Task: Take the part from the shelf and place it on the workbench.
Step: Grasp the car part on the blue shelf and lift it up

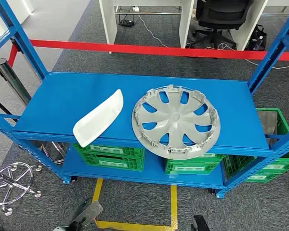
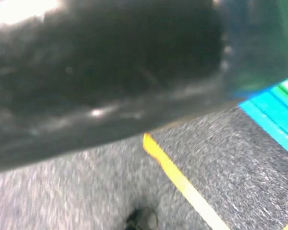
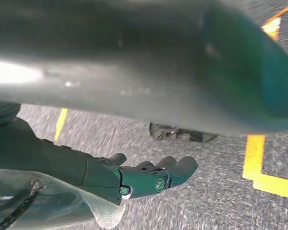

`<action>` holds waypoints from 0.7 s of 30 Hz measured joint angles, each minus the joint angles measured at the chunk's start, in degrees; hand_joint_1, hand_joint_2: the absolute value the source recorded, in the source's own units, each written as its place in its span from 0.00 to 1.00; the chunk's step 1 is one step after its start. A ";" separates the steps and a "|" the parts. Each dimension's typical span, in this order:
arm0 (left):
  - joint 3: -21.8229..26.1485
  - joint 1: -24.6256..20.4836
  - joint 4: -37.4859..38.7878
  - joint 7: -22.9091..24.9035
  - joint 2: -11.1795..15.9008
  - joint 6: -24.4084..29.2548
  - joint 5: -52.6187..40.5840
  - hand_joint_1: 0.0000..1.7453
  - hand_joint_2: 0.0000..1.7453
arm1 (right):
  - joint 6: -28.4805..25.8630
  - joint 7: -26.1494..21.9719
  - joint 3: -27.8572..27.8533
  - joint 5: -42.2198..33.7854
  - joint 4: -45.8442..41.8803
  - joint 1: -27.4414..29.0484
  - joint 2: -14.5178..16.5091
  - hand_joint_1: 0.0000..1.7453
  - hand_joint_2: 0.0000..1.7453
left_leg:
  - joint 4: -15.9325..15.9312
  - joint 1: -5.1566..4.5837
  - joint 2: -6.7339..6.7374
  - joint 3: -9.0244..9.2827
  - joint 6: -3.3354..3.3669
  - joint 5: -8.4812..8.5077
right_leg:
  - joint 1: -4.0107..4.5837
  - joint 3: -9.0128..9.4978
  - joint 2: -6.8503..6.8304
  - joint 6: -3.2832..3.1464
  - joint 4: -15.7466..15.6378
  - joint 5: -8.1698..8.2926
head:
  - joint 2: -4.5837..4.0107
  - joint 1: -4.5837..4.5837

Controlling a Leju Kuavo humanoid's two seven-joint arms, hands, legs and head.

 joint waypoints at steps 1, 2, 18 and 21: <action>-0.41 0.00 -0.45 0.07 0.08 0.00 -0.65 0.00 0.00 | -0.14 0.20 0.56 0.17 0.03 -0.08 0.00 0.00 0.00 | 0.00 0.00 0.00 0.00 0.00 0.00 | 0.00 0.00 0.00 0.00 0.00 0.00 | 0.00 -0.01; -0.81 -0.02 -0.88 0.12 0.17 -0.01 -1.38 0.00 0.00 | -0.28 0.41 1.18 0.36 0.08 -0.17 -0.01 0.00 0.00 | 0.00 0.00 0.00 0.00 0.00 0.00 | 0.00 0.00 0.00 0.00 0.00 0.00 | 0.00 -0.01; -12.29 -1.55 -11.42 0.21 2.66 -1.67 -19.87 0.00 0.00 | -2.87 14.70 12.40 31.12 0.74 -1.75 -0.08 0.00 0.00 | 0.02 0.00 0.00 -0.03 0.02 0.02 | 0.00 -0.03 -0.01 0.02 0.00 0.02 | 0.00 -0.02; -15.89 -3.42 -13.87 -0.34 3.10 -1.88 -22.44 0.00 0.00 | -1.66 17.96 12.84 39.75 0.73 -1.74 0.03 0.00 0.00 | 0.03 0.00 0.00 -0.05 0.03 0.03 | 0.00 -0.03 -0.01 0.02 0.01 0.04 | 0.00 -0.01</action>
